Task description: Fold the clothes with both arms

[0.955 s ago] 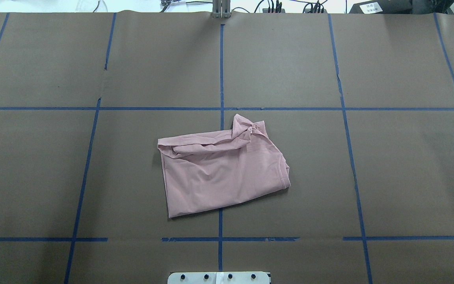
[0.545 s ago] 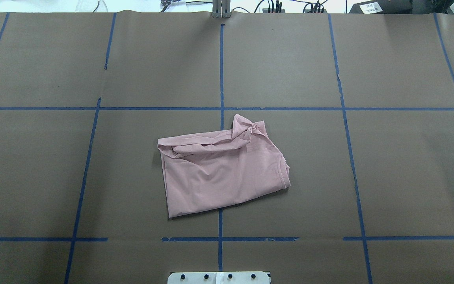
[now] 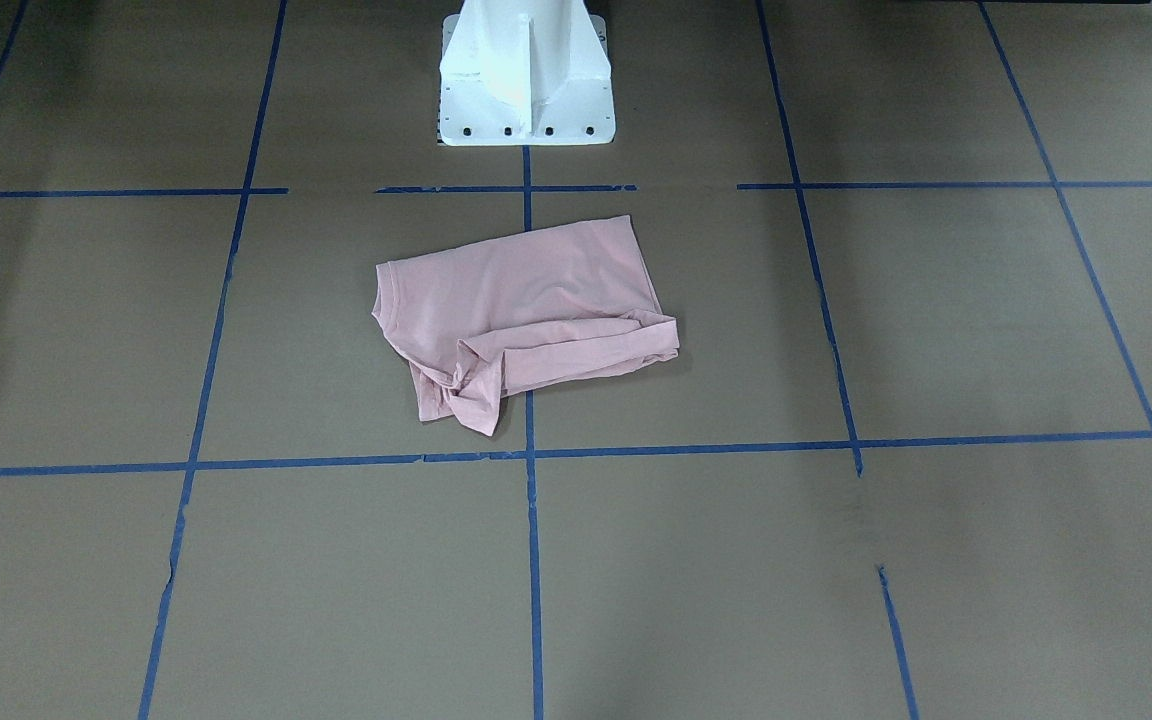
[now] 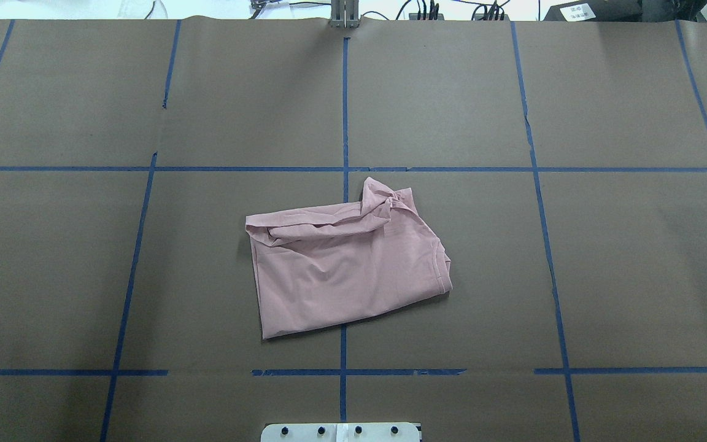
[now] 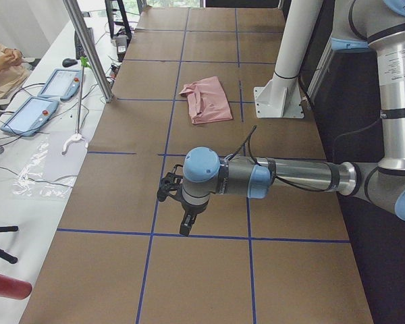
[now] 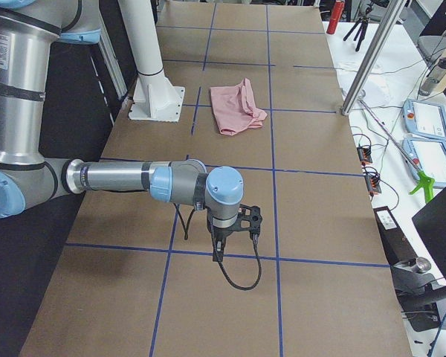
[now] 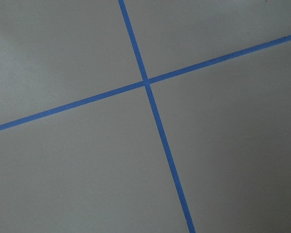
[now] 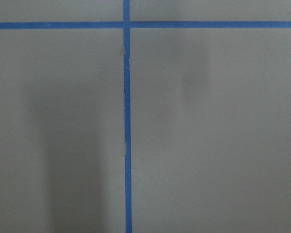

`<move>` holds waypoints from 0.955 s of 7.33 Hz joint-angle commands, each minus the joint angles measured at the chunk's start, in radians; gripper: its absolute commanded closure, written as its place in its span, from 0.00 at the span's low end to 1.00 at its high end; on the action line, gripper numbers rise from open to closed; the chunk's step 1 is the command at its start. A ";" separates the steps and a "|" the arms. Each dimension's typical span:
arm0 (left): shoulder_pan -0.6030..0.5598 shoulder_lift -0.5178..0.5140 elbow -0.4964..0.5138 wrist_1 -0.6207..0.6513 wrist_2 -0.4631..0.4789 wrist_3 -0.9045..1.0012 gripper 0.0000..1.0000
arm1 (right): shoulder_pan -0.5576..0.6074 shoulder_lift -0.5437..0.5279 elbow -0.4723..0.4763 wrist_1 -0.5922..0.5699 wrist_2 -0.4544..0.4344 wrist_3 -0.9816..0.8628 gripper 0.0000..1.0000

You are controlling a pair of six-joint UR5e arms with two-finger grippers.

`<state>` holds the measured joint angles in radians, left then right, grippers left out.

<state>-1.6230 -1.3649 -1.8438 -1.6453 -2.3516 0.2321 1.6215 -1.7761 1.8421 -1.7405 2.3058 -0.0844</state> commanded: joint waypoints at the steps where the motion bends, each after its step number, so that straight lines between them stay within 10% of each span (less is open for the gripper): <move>1: 0.000 0.001 -0.005 -0.004 -0.002 0.003 0.00 | 0.000 -0.002 0.000 -0.001 -0.003 0.000 0.00; 7: 0.000 0.003 -0.005 -0.001 -0.002 0.003 0.00 | 0.000 -0.023 0.000 0.002 -0.005 0.000 0.00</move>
<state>-1.6230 -1.3627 -1.8490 -1.6467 -2.3531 0.2347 1.6214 -1.7944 1.8421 -1.7387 2.3010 -0.0847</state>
